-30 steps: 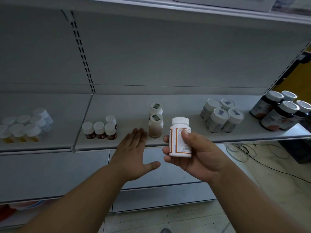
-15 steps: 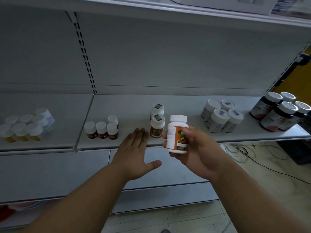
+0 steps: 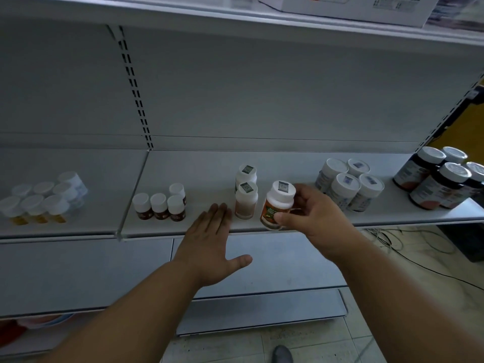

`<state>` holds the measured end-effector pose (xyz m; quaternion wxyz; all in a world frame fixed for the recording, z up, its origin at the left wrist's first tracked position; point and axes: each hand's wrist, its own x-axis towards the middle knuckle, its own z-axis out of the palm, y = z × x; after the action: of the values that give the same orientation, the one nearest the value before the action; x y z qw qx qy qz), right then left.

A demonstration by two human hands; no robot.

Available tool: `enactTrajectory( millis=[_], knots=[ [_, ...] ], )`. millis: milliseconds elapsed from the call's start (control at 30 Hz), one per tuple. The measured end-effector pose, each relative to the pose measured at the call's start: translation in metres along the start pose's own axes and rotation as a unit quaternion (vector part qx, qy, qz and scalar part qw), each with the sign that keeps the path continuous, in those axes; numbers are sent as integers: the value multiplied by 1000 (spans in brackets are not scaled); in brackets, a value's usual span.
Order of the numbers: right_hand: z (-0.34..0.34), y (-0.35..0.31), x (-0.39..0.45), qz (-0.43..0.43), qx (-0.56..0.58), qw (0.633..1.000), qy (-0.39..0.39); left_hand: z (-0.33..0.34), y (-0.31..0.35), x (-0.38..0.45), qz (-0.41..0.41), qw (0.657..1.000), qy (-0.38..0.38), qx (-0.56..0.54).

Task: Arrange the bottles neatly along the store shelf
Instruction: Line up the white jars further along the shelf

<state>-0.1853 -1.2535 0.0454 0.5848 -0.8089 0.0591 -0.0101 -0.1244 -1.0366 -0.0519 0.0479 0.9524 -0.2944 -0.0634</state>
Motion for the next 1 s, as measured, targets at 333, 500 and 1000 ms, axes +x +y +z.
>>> enactTrajectory(
  millis=[333, 500, 1000],
  knots=[
    [-4, 28, 53, -39, -224, 974, -19, 1, 1, -1, 0, 1000, 6, 12],
    [-4, 35, 58, -37, -232, 971, -31, 1, 0, 0, 0, 1000, 7, 9],
    [11, -43, 121, -112, -414, 895, -125, 1, 2, 2, -15, 1000, -4, 16]
  ],
)
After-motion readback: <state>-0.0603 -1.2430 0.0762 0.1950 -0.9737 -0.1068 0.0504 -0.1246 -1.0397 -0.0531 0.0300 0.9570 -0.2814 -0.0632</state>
